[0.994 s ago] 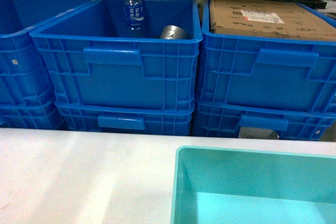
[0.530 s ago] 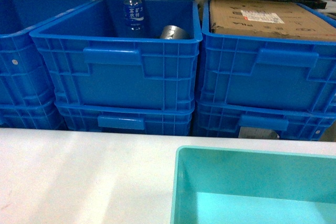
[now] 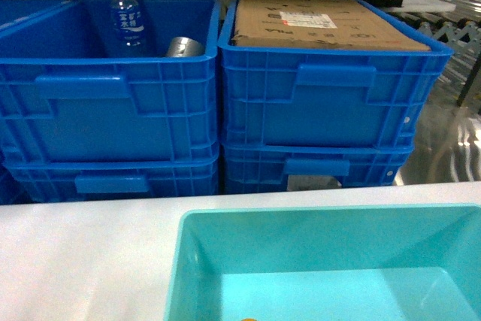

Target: Pick red block from blue box to shelf

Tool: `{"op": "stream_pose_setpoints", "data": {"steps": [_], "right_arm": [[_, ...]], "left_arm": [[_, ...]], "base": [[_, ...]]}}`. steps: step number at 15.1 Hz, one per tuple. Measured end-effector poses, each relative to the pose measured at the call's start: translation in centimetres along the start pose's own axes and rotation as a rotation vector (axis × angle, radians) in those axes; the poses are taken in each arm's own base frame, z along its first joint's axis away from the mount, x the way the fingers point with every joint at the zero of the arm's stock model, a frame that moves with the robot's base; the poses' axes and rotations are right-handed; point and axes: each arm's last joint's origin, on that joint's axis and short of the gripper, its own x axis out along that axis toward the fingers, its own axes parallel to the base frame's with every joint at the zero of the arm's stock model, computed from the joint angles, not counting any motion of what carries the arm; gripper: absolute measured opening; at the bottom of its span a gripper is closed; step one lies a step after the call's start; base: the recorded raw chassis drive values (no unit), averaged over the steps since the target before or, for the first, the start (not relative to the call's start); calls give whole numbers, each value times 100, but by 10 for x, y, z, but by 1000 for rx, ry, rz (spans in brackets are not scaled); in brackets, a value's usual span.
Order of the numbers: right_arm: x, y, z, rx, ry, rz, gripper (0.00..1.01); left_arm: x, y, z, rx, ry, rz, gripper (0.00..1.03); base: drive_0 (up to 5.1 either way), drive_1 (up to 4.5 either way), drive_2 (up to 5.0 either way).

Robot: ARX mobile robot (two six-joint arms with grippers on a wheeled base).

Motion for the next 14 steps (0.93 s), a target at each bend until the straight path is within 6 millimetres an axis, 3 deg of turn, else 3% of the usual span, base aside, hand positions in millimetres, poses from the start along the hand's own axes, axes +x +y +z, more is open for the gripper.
{"op": "stream_pose_setpoints", "data": {"steps": [14], "right_arm": [[0, 0, 0, 0, 1, 3, 27]], "left_arm": [[0, 0, 0, 0, 0, 0, 98]], "base": [[0, 0, 0]]}}
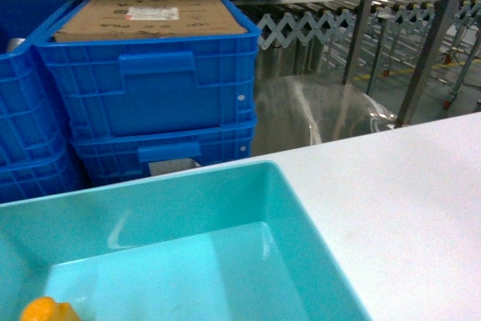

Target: Pick red block from blue box to shelf

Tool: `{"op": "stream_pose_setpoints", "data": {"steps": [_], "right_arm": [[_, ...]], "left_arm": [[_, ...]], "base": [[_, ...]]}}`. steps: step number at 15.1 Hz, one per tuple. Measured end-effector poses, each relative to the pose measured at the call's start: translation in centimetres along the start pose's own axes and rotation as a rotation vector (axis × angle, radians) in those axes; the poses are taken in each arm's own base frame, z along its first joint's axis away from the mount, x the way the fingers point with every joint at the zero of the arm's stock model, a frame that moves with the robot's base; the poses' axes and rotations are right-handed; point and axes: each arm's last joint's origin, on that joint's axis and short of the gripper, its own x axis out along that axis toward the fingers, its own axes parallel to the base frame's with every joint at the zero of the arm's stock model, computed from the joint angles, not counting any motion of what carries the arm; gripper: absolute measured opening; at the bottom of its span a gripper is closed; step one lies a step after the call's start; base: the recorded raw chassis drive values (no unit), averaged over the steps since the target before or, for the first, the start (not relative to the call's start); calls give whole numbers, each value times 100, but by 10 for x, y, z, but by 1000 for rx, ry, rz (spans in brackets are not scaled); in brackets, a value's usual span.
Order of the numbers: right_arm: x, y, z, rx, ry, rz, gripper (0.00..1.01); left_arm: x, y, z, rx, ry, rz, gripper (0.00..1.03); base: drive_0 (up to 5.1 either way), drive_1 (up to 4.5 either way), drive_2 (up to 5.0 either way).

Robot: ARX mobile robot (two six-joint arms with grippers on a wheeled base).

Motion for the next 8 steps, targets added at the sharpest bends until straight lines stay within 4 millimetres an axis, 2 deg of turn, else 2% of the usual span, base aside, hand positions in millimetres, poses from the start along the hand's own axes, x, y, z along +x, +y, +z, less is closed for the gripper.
{"op": "stream_pose_setpoints", "data": {"steps": [2, 8], "right_arm": [[0, 0, 0, 0, 0, 0, 27], [0, 0, 0, 0, -1, 0, 27]], "left_arm": [[0, 0, 0, 0, 2, -1, 98], [0, 0, 0, 0, 0, -2, 98]], "base": [[0, 0, 0], [301, -557, -206]]}}
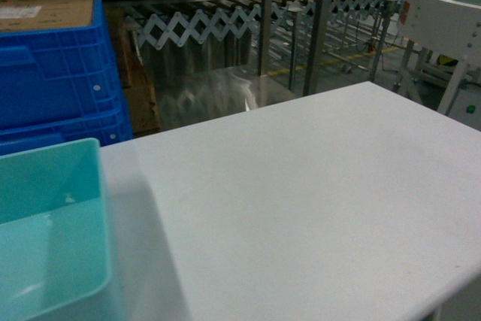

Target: Pick red block from blue box to shelf

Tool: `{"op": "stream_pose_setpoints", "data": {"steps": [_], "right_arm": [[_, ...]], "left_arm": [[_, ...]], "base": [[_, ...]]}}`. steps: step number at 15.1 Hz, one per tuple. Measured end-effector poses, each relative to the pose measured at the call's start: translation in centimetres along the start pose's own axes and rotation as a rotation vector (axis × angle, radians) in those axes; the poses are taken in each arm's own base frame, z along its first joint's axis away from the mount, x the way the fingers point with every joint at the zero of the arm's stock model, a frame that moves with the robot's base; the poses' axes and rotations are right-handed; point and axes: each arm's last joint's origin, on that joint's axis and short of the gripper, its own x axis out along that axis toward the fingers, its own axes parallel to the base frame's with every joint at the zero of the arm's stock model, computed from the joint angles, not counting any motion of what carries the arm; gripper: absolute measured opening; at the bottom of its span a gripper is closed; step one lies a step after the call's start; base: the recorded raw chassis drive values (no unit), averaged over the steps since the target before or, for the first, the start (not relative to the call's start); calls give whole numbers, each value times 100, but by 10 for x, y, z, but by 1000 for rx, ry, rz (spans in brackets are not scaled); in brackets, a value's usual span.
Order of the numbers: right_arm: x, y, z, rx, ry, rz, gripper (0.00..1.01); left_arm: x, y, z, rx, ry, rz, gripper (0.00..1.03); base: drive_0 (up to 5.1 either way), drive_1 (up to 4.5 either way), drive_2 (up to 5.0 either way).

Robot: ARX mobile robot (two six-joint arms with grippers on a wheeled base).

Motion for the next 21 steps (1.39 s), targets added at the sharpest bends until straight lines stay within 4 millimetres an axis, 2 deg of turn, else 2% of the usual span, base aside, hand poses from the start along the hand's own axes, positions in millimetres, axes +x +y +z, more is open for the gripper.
{"op": "stream_pose_setpoints", "data": {"steps": [19, 21], "right_arm": [[0, 0, -1, 2, 4, -1, 27], [0, 0, -1, 1, 2, 0, 27]], "left_arm": [[0, 0, 0, 0, -1, 2, 98], [0, 0, 0, 0, -1, 1, 98]], "base": [[301, -557, -206], [260, -182, -534]]}}
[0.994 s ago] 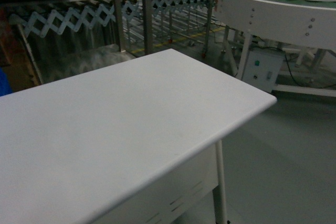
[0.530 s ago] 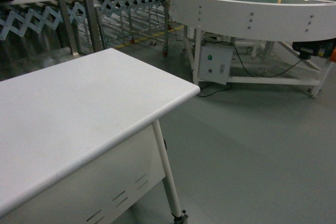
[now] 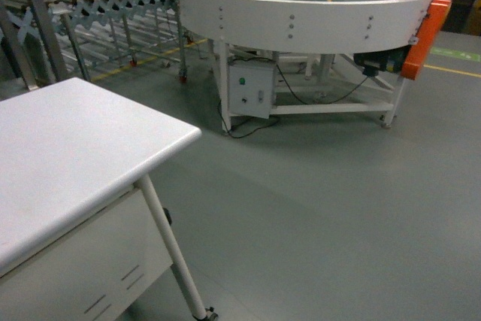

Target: Pick red block from blue box to shelf

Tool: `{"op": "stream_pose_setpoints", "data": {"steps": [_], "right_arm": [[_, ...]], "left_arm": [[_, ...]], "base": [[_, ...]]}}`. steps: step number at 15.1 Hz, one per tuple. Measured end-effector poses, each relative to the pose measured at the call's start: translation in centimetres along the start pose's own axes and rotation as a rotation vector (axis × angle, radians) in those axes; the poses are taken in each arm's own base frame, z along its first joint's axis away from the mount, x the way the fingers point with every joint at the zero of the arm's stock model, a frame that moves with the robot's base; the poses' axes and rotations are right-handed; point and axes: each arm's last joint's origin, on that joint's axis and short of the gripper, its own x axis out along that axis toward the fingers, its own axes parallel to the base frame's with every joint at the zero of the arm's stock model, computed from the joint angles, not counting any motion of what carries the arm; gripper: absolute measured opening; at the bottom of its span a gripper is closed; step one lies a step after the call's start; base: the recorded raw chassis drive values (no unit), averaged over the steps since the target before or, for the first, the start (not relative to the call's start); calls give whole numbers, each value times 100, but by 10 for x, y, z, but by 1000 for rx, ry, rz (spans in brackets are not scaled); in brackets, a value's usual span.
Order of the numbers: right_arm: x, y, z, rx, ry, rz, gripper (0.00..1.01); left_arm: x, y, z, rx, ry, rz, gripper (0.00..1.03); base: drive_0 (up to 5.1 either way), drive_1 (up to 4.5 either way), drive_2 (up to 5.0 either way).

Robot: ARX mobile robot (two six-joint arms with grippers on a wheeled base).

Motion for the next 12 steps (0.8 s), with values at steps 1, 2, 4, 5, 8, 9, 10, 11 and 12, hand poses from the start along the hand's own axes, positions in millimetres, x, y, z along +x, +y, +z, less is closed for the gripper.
{"op": "stream_pose_setpoints", "data": {"steps": [1, 2, 4, 5, 8, 9, 10, 11, 12], "right_arm": [[0, 0, 0, 0, -1, 0, 27], [0, 0, 0, 0, -1, 0, 27], [0, 0, 0, 0, 0, 0, 27], [0, 0, 0, -1, -2, -1, 27], [0, 0, 0, 0, -2, 0, 27], [0, 0, 0, 0, -1, 0, 27], [0, 0, 0, 1, 1, -4, 27], [0, 0, 0, 0, -2, -3, 27], [0, 0, 0, 0, 0, -2, 27]], "left_arm": [[0, 0, 0, 0, 0, 0, 98], [0, 0, 0, 0, 2, 0, 98], [0, 0, 0, 0, 1, -2, 98], [0, 0, 0, 0, 3, 0, 98], [0, 0, 0, 0, 2, 0, 98], [0, 0, 0, 0, 1, 0, 98], [0, 0, 0, 0, 0, -1, 98], [0, 0, 0, 0, 0, -1, 98], [0, 0, 0, 0, 1, 0, 98]], "base": [[259, -181, -529], [259, -181, -529], [259, -181, -529], [259, -181, -529], [259, -181, -529], [259, -181, -529], [259, -181, -529], [259, -181, -529], [259, -181, -529]]}}
